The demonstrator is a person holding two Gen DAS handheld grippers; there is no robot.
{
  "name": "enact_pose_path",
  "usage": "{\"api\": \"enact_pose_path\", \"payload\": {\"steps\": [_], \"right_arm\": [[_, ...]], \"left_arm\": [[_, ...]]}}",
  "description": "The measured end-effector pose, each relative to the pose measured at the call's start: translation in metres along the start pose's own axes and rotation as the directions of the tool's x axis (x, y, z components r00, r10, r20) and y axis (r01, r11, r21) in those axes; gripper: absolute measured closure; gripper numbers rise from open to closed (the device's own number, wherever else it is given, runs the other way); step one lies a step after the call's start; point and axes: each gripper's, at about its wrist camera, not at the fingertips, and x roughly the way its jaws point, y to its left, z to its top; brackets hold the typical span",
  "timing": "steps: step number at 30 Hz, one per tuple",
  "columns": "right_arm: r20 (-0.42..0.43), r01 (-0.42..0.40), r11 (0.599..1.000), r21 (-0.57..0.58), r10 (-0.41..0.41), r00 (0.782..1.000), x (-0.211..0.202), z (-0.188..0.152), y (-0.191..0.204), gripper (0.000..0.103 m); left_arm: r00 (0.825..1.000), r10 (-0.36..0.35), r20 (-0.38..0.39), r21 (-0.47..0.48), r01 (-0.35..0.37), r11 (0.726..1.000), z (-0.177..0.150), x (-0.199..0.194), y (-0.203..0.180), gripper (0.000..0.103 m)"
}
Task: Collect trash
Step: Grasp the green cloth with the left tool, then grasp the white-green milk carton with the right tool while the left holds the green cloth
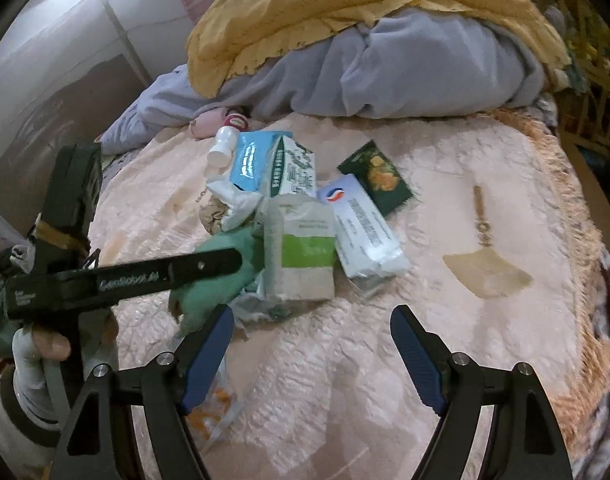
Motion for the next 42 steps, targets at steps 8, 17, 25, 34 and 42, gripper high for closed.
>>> {"api": "enact_pose_path", "payload": {"steps": [8,17,25,34,42], "right_arm": [[-0.032,-0.073,0.997,0.006,0.073,0.997,0.048,0.022,0.012,0.038],[-0.08,-0.01,1.0,0.008,0.01,0.997,0.089,0.027,0.016,0.068],[0.013,0.0,0.999,-0.033,0.0,1.0,0.032,0.017,0.015,0.082],[0.011,0.011,1.0,-0.009,-0.011,1.0,0.018,0.013,0.015,0.064],[-0.035,0.211,0.932,-0.293,-0.231,0.972,0.073,0.029,0.044,0.047]], "left_arm": [[0.998,-0.012,0.067,-0.001,0.012,1.0,-0.017,-0.052,0.024,0.074],[0.991,-0.053,0.12,-0.001,0.053,0.999,-0.028,-0.089,0.027,0.074],[0.986,-0.095,0.138,0.029,0.091,0.995,-0.033,-0.099,0.008,0.075],[0.986,-0.075,0.152,0.041,0.069,0.997,-0.041,-0.107,0.0,0.075],[0.989,-0.052,0.141,0.015,0.051,0.999,-0.038,-0.101,0.015,0.075]]}}
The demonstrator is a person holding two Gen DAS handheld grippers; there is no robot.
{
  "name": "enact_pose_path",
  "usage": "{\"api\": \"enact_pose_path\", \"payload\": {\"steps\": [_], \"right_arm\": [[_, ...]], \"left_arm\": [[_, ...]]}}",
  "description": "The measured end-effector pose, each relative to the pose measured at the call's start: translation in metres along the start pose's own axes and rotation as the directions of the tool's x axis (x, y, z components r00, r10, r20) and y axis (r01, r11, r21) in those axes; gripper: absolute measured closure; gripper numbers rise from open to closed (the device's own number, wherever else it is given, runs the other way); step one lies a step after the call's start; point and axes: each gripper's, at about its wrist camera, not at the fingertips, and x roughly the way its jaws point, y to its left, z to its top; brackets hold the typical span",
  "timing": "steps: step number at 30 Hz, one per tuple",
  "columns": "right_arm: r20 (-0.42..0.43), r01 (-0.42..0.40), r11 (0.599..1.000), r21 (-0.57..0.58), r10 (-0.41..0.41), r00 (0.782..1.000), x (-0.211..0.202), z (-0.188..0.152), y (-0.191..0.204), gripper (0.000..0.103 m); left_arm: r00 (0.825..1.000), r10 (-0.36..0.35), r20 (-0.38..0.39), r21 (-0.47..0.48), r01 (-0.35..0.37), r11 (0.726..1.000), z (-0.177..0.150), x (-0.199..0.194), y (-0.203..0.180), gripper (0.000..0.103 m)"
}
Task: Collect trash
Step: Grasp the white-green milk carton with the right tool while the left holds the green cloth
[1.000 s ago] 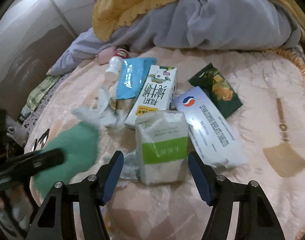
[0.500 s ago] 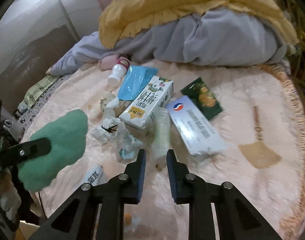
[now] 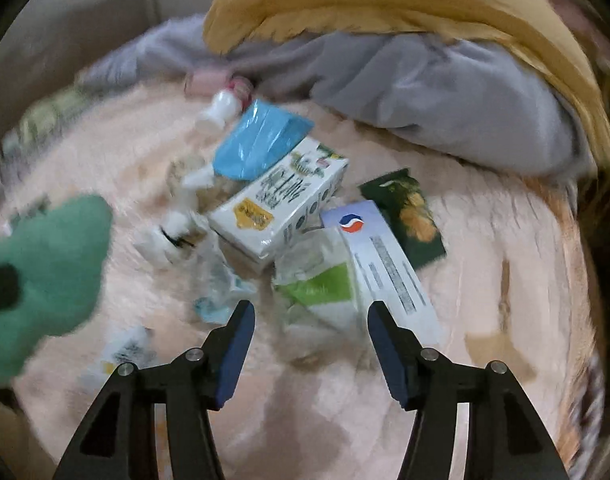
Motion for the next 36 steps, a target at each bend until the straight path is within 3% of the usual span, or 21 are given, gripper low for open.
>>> {"api": "enact_pose_path", "payload": {"steps": [4,6,8,14,18,25,36], "right_arm": [[-0.032,0.044,0.994,-0.1,-0.048,0.998,0.021,0.002,0.007,0.048],[-0.019,0.059,0.993,-0.103,-0.061,0.998,0.018,-0.001,0.005,0.063],[-0.007,0.019,0.998,-0.06,-0.02,1.0,0.008,-0.005,-0.003,0.075],[0.059,-0.097,0.993,0.072,0.093,0.994,-0.042,-0.031,-0.024,0.076],[0.097,-0.111,0.986,0.121,0.1,0.99,-0.075,-0.053,-0.031,0.076],[0.165,-0.102,0.975,0.196,0.07,0.984,-0.127,-0.09,-0.048,0.076],[0.199,-0.031,0.959,0.282,-0.027,0.98,-0.179,-0.134,-0.086,0.076]], "left_arm": [[1.0,-0.004,-0.006,-0.014,0.004,1.0,0.001,0.005,0.004,0.075],[1.0,-0.013,-0.005,-0.015,0.013,1.0,0.002,0.005,0.003,0.075],[1.0,-0.022,-0.001,-0.008,0.022,1.0,0.002,0.004,-0.001,0.075],[0.998,-0.053,0.014,0.014,0.053,0.999,-0.001,-0.004,-0.018,0.075],[0.997,-0.071,0.017,0.037,0.07,0.997,-0.004,-0.007,-0.035,0.075],[0.996,-0.091,0.001,0.12,0.091,0.989,-0.017,-0.005,-0.084,0.075],[0.994,-0.105,-0.024,0.271,0.108,0.957,-0.036,0.014,-0.168,0.075]]}}
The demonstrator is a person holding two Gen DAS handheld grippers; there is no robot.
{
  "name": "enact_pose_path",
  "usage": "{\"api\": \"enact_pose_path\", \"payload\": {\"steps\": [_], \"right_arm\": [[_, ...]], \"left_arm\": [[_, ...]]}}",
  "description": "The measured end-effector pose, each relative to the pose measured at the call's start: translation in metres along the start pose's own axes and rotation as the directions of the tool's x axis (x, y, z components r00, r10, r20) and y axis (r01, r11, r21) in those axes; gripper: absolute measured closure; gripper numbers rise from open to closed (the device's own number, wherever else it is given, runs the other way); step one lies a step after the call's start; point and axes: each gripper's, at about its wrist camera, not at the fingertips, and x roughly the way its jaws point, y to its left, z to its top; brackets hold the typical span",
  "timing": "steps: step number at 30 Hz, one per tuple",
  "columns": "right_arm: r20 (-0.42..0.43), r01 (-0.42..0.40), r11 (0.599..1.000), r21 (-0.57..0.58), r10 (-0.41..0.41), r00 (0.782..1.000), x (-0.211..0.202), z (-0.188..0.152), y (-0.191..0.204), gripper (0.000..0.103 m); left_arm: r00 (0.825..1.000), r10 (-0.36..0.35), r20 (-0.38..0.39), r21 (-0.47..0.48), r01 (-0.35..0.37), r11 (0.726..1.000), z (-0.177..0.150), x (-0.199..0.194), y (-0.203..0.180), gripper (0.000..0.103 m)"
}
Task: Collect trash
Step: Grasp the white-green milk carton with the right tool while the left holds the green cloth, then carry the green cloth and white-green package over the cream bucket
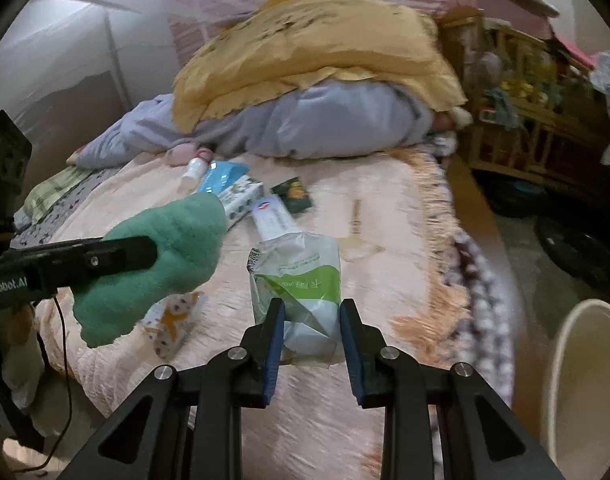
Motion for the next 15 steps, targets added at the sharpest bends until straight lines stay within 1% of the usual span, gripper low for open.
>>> {"api": "enact_pose_path", "payload": {"steps": [3,7,15], "right_arm": [[0.013,0.037,0.999,0.018,-0.037,0.999,-0.014,-0.006,-0.017,0.076],[0.032,0.079,0.995,0.055,-0.081,0.996,-0.033,-0.012,-0.039,0.076],[0.055,0.155,0.978,0.137,-0.164,0.985,-0.064,-0.027,-0.086,0.076]], "left_arm": [[1.0,-0.005,-0.003,0.037,0.005,0.999,0.002,0.009,-0.02,0.075],[1.0,0.007,0.005,0.099,-0.008,0.995,0.004,0.021,-0.049,0.075],[1.0,0.003,0.004,0.191,-0.004,0.982,0.007,0.047,-0.1,0.075]]}}
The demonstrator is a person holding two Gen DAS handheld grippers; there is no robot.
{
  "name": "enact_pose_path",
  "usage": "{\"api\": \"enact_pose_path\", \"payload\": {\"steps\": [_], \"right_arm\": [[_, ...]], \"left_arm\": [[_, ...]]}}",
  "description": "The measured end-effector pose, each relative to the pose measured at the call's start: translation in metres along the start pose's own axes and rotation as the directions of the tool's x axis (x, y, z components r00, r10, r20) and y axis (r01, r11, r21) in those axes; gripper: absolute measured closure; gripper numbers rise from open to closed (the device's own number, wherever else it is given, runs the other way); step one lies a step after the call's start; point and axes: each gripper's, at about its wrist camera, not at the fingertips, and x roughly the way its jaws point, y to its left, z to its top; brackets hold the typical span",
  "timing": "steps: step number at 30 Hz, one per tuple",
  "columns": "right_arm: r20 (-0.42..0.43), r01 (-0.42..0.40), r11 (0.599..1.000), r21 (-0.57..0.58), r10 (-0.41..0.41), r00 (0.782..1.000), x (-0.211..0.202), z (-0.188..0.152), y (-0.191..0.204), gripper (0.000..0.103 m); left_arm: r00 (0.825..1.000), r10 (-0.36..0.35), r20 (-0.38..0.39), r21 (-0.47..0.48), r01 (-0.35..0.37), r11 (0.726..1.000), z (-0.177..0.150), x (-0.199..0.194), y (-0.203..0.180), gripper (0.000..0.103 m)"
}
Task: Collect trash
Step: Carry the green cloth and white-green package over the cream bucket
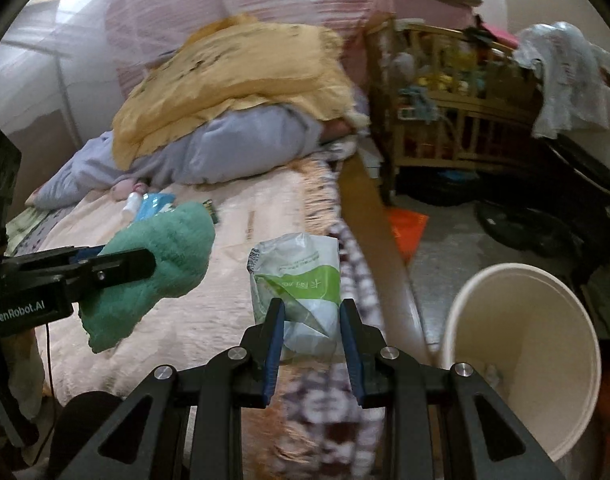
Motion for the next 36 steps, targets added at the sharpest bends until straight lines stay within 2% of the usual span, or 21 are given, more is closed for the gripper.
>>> {"api": "enact_pose_path", "payload": {"steps": [8,20,36], "right_arm": [[0.016,0.085,0.993,0.076,-0.086,0.996,-0.021,-0.01,-0.055,0.076],[-0.009,0.175,0.96,0.218,-0.177,0.984,-0.034,-0.035,-0.131,0.076],[-0.064,0.257,0.904,0.342,-0.251,0.966,-0.033,-0.06,-0.188,0.076]], "left_arm": [[0.999,-0.049,-0.012,0.083,0.049,0.995,0.01,0.027,-0.051,0.075],[0.991,-0.123,-0.061,0.146,0.13,0.981,0.017,0.073,-0.12,0.075],[0.977,-0.162,-0.14,0.166,0.185,0.969,0.016,0.127,-0.168,0.075]]}}
